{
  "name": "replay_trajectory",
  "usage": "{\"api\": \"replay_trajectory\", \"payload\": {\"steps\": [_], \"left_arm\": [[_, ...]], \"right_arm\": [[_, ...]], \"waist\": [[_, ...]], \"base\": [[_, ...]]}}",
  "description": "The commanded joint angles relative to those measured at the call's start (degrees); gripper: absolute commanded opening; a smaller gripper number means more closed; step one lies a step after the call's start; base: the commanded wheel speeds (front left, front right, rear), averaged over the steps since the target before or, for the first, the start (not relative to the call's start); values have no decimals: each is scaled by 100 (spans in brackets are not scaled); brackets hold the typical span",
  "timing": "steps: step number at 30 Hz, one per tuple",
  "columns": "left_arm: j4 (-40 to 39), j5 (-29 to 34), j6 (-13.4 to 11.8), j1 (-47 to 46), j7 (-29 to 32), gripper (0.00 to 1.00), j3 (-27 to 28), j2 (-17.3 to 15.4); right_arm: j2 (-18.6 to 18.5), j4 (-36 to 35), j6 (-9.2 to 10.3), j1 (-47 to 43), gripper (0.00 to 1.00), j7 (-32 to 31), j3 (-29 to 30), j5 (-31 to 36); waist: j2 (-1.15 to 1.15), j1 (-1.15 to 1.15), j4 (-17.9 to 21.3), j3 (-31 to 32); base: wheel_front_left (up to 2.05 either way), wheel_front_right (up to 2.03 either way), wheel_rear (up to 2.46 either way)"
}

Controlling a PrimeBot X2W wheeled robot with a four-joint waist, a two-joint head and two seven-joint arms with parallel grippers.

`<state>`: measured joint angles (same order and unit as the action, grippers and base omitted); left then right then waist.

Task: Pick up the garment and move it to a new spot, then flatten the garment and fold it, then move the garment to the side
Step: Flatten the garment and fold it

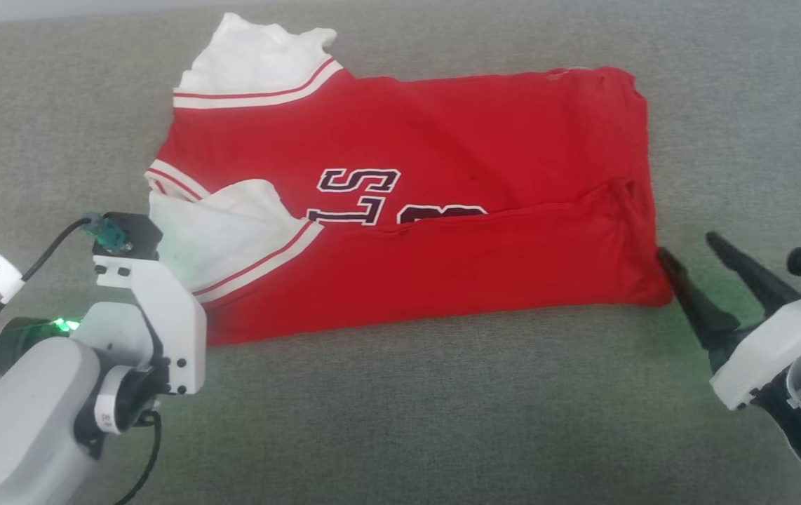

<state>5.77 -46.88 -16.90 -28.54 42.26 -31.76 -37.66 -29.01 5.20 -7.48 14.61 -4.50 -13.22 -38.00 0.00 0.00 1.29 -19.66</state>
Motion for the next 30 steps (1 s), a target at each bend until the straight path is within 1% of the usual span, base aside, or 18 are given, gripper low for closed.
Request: {"api": "replay_trajectory", "payload": {"steps": [1, 6, 8, 11, 12, 13, 16, 17, 18, 20, 22, 25, 30], "left_arm": [[53, 8, 49, -39, -1, 0, -105, 99], [-22, 104, 120, -195, -3, 0, -249, 242], [-40, 135, 123, -257, -9, 0, -293, 306], [-52, 176, 140, -328, -21, 0, -351, 403], [-52, 176, 140, -328, -21, 0, -351, 403], [-50, 190, 148, -354, -25, 0, -371, 420], [-8, 226, 173, -403, -60, 0, -428, 503], [18, 231, 177, -413, -77, 0, -438, 525], [48, 225, 179, -417, -98, 0, -440, 547], [104, 221, 200, -427, -135, 0, -451, 569], [137, 196, 212, -425, -148, 0, -432, 558], [128, 173, 189, -427, -141, 0, -386, 477], [-89, 171, 105, -377, -37, 0, -307, 286]], "right_arm": [[-67, -39, -1, 74, 100, -255, -36, -121], [-256, 65, -2, 243, 100, -1157, -189, -291], [-308, 148, -2, 333, 100, -1454, -241, -255], [-293, 309, -2, 440, 100, -1926, -338, -293], [-293, 309, -2, 440, 100, -1926, -338, -293], [-291, 395, -1, 461, 100, -2077, -383, -295], [-313, 526, -3, 492, 100, -2517, -642, -325], [-315, 560, -3, 498, 49, -2612, -706, -340], [-328, 589, -3, 510, 0, -2682, -753, -348], [-375, 596, -3, 557, 0, -2733, -816, -327], [-376, 580, -2, 610, 0, -2669, -736, -404], [-474, 463, -2, 661, 0, -2650, -726, -476], [-747, 255, -1, 655, 0, -2705, -658, -589]], "waist": [[0, 0, -68, -17], [0, 0, -236, -88], [0, 0, -298, -124], [0, 0, -386, -178], [0, 0, -386, -178], [0, 0, -409, -194], [0, 0, -482, -236], [0, 0, -496, -242], [0, 0, -508, -245], [0, 0, -532, -248], [0, 0, -546, -234], [0, 0, -557, -191], [0, 0, -565, -92]], "base": [[0, 0, 0], [0, 0, 0], [0, 0, 0], [0, 0, 0], [0, 0, 0], [0, 0, 0], [0, 0, 0], [0, 0, 0], [0, 0, 0], [0, 0, 0], [0, 0, 0], [0, 0, 0], [0, 0, 0]]}}
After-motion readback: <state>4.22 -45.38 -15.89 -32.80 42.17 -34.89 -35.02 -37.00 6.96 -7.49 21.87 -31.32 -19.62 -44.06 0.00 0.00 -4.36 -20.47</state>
